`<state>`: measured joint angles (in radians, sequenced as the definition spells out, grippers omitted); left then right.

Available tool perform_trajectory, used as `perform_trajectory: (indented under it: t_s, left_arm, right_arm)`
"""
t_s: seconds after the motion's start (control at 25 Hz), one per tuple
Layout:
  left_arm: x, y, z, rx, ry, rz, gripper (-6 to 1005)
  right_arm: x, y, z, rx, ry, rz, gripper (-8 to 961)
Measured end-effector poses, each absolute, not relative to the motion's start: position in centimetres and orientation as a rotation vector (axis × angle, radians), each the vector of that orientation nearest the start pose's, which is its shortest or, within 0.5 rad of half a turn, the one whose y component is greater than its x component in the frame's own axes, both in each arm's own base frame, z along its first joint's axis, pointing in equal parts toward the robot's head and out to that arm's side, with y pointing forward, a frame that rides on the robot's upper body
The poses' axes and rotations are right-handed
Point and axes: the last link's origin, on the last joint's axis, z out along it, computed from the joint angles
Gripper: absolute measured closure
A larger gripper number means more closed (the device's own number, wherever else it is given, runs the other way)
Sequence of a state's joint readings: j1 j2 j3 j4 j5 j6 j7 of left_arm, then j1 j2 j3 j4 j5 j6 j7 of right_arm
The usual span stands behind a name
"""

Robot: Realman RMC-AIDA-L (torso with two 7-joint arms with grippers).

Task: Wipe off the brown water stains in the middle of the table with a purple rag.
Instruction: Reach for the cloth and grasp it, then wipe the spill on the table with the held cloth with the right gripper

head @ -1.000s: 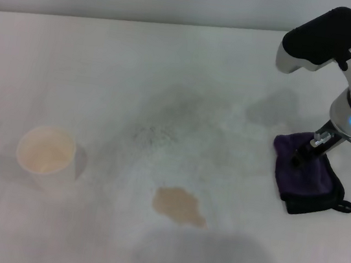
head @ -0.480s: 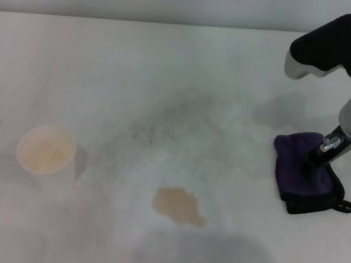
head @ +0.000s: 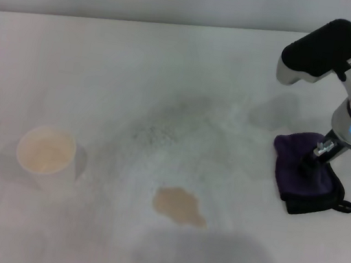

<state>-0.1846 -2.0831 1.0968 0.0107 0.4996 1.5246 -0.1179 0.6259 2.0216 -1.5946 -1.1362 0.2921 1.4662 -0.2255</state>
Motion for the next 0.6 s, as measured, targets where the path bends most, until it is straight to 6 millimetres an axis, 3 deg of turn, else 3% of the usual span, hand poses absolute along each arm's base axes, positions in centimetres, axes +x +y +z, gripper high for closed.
perform_trajectory:
  t_s: [0.52, 0.6]
  left_arm:
    - [-37.8, 21.8, 0.7, -1.601, -0.388, -0.596, 142]
    - [-37.9, 21.7, 0.7, -1.599, -0.389, -0.594, 143]
  right_arm:
    - [24.3, 35.6, -1.7, -2.208, 1.135, -0.874, 614]
    - [24.4, 35.5, -1.8, -2.211, 1.135, -0.879, 683]
